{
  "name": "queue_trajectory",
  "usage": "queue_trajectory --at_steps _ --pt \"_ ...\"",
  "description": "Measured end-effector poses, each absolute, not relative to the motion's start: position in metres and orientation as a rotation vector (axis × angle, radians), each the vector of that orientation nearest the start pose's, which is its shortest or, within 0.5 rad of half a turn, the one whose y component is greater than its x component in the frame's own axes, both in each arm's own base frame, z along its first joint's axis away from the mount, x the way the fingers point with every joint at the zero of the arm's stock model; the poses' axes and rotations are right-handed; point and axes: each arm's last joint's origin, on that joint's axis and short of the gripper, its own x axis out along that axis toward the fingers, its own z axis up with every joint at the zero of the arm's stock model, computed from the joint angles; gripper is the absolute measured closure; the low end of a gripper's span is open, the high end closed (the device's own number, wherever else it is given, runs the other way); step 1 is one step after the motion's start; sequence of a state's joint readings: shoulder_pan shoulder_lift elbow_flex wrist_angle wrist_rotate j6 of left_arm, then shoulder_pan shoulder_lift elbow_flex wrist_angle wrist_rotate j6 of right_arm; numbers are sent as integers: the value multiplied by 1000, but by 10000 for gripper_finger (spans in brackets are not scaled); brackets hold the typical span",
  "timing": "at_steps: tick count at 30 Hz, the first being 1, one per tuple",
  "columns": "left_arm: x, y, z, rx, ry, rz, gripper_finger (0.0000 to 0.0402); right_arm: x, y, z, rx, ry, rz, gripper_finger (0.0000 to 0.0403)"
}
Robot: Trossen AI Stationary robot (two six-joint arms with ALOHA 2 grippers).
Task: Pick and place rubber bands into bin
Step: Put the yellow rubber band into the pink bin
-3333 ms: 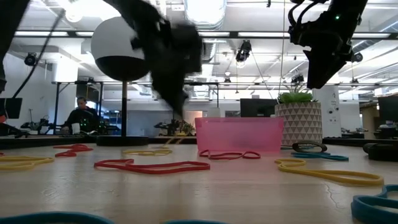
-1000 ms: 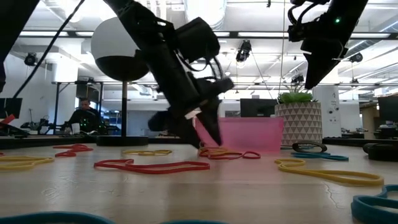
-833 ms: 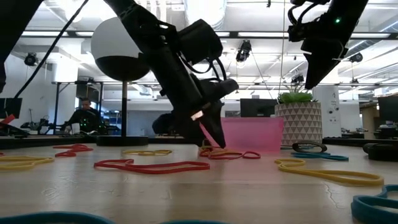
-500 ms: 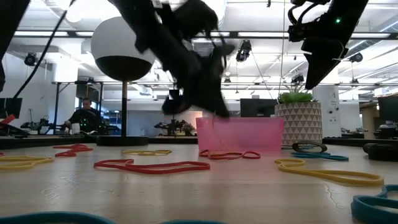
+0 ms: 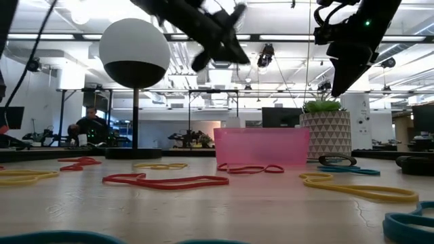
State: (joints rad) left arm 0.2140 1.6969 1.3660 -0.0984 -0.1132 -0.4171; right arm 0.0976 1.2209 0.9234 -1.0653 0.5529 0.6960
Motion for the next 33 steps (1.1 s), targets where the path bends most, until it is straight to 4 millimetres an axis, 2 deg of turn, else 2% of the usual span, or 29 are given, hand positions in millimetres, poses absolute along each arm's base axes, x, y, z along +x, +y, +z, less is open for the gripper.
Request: queue_trajectory --at_steps 5,10,14,16,19,21,23,26,30,33 --pt "404 104 272 -487 504 453 335 201 5 247 153 1084 -795 172" --pt "412 87 278 -510 545 323 254 201 5 247 153 1085 -795 172" --pt "396 64 287 -419 654 228 214 201 5 246 149 1087 -793 172" --pt "380 48 298 -353 737 189 207 201 5 246 142 1089 -789 172" --pt "355 22 301 -249 921 153 210 201 5 246 130 1094 -781 172" --pt "341 5 292 -134 1036 127 215 201 4 246 129 1092 -781 172" --pt "335 -12 280 -17 1071 59 221 201 4 246 127 1089 -781 172" --pt "331 -27 255 42 1106 -3 229 201 4 246 128 1086 -780 172" --pt "327 -30 213 50 1174 -4 233 202 5 246 136 1079 -777 172" --pt "326 -28 197 50 1180 3 233 203 5 246 149 1080 -768 172"
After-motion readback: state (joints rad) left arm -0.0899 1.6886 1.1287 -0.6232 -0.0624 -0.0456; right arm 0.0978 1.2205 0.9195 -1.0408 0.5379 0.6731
